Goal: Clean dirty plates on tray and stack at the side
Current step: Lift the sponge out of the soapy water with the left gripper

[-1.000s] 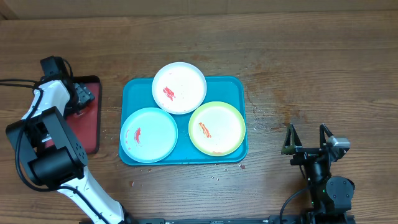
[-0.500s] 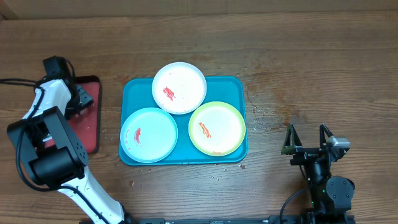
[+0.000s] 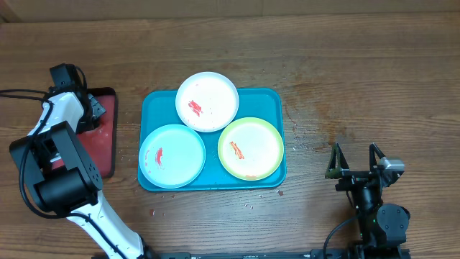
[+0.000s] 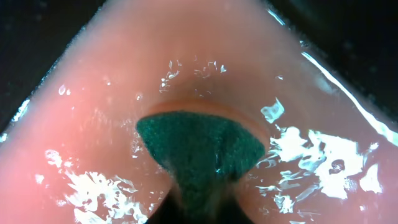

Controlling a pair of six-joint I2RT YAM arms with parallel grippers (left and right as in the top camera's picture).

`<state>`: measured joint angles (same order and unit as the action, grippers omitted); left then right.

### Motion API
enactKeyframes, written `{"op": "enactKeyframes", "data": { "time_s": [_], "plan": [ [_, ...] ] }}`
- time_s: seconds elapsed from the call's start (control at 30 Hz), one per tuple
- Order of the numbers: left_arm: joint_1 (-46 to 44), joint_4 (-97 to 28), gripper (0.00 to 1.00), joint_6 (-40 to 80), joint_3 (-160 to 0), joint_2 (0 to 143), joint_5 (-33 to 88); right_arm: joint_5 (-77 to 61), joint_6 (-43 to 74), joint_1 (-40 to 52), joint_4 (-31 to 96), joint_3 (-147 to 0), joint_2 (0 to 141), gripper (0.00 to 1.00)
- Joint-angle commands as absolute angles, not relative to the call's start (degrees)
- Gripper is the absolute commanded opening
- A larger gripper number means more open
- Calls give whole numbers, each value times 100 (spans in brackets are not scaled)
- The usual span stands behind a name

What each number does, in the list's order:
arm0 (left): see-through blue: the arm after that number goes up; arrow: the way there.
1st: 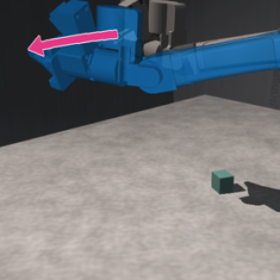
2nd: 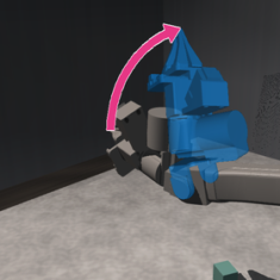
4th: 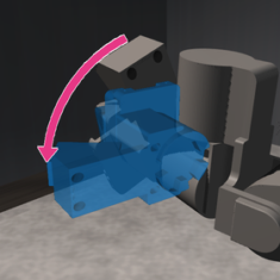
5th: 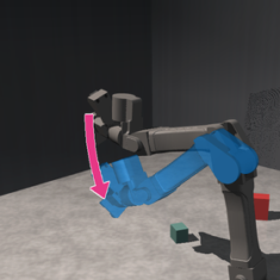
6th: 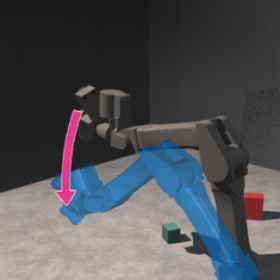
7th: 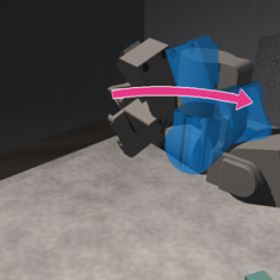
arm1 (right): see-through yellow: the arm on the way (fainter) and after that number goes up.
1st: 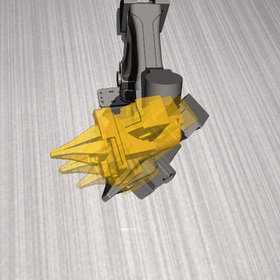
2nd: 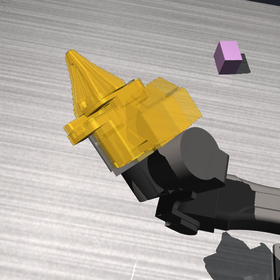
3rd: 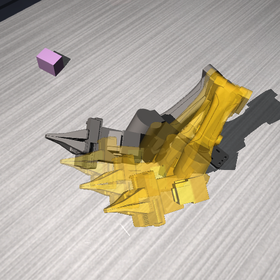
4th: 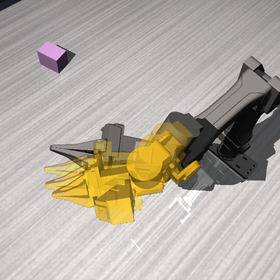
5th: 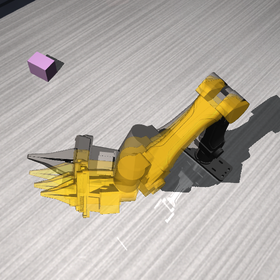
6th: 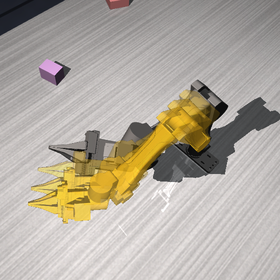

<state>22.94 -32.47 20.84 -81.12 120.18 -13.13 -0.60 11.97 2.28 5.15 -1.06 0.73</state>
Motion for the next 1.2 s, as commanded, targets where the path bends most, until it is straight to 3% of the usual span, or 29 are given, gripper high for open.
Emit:
{"op": "enactKeyframes", "data": {
  "time_s": [0.0, 0.37, 0.5, 0.67, 1.03, 1.17],
  "plan": [
    [2296, -3575, 4, 2036, -8158, 12167, -1402, -5, 1173, 213, 480, -47, 16, 100],
    [2296, -5341, 4, 2252, -9480, 11131, -1181, -5, 1173, 213, 480, -47, 16, 100],
    [2298, -5433, 4, 2274, -9391, 10903, -1138, -5, 1173, 213, 480, -47, 16, 100],
    [2320, -4646, 4, 2268, -8534, 11327, -1245, -5, 1173, 213, 480, -47, 16, 100],
    [2368, -5924, 4, 2477, -9376, 10790, -1184, -5, 1173, 213, 480, -47, 16, 100],
    [2370, -5529, 4, 2532, -8978, 10621, -1603, -5, 1173, 213, 480, -47, 16, 100]
  ]
}}
